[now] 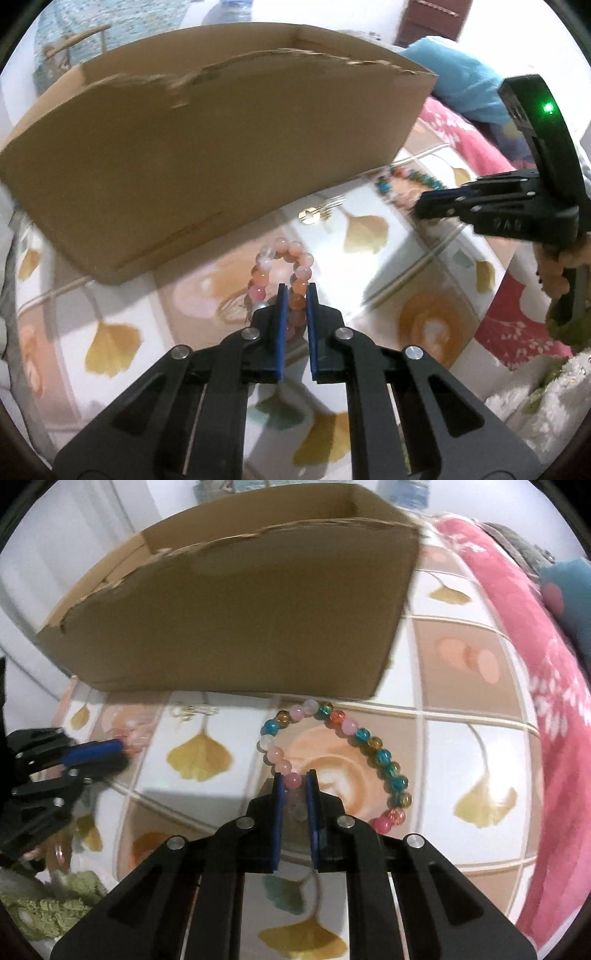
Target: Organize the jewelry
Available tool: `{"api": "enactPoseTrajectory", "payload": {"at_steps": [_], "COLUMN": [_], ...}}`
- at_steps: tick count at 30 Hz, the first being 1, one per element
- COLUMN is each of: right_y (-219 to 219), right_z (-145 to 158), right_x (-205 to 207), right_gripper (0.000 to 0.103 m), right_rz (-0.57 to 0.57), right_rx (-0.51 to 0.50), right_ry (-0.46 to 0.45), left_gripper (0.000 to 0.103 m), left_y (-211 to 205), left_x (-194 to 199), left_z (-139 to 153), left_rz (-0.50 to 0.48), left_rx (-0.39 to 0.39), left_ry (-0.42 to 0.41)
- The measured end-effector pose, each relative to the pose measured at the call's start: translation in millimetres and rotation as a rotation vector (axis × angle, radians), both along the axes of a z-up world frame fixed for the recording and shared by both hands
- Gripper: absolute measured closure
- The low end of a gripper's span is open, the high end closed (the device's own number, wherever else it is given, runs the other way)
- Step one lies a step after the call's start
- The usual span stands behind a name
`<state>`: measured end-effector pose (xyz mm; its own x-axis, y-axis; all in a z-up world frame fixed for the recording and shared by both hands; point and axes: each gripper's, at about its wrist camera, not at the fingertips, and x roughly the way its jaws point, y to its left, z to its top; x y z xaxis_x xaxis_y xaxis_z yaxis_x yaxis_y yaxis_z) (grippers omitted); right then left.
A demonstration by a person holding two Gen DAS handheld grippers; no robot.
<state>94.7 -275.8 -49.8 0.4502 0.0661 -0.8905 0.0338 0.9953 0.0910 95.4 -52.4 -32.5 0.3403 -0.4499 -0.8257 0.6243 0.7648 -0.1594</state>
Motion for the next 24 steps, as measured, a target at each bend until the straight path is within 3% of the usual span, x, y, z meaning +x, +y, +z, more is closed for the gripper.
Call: {"api": "enactPoseTrajectory", "payload": {"at_steps": [5,6,8,13,19,24], "right_y": [-7.3,-4.2,0.2,23.9,35.7,40.3], "right_z": [12.5,17.1,25.5,30.8,14.2,12.7], "right_x": [-4.0,-5.2,-5.9,-0.6,20.7,35.7], "right_gripper": [0.087,0.079,0.073,0.073,0.074,0.082], "right_rz": [0.011,0.022,0.044,0.119,0.177,0.230], "right_rx": [0.097,0.098,0.094,0.093,0.112,0.111], "right_ry": [-0.038,-0.059,-0.099,-0.165,-0.169,-0.190], "left_gripper": [0.092,0.084,0.072,0.072,0.072,0.072], "left_y": [16.7,19.5,24.3,18.1,-5.6,-16.4], "left_x": [-3.3,-4.0,-7.2,-13.5,-15.8,-13.9], "left_z": [4.5,6.3,14.6,31.1,25.5,20.2], "left_rz": [0.025,0.026,0.034,-0.003,-0.071,-0.088], "left_rx": [0.015,0.008,-0.025,-0.088,-0.052,-0.052], "left_ry": [-0.008,-0.012,-0.032,-0.095,-0.133,-0.118]}}
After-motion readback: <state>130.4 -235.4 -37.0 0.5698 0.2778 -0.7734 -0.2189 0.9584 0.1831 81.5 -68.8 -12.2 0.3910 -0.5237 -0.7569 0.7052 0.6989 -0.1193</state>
